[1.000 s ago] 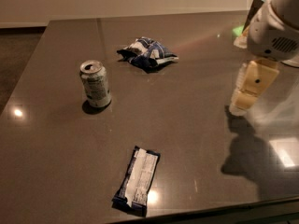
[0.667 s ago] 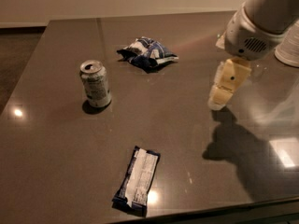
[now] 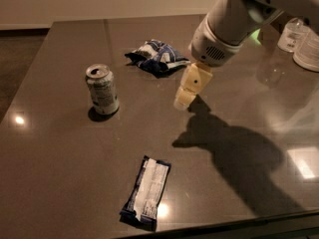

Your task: Knock 7up can over

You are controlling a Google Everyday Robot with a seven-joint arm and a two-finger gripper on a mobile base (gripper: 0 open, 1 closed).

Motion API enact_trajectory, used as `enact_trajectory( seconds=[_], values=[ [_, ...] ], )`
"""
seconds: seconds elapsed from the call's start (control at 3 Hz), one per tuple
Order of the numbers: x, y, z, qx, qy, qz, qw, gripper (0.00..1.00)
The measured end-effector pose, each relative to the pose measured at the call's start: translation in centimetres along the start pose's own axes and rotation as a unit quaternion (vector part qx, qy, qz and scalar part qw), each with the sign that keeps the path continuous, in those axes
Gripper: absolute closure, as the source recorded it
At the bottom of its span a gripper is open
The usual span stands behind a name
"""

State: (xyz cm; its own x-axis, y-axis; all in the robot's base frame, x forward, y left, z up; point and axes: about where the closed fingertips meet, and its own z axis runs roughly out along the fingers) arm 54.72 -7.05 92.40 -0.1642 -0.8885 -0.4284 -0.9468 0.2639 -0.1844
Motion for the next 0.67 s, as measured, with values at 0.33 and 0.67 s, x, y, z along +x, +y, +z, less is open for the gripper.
enact_trajectory(
  seconds=[0.33,0.67],
  values=[
    [-3.5,-0.3,1.9,-0.011,-0.034,-0.007,0.9993,0.0],
    [-8.3,-0.1,4.8,-0.041,-0.071,-0.017,0.9965,0.0]
  ],
)
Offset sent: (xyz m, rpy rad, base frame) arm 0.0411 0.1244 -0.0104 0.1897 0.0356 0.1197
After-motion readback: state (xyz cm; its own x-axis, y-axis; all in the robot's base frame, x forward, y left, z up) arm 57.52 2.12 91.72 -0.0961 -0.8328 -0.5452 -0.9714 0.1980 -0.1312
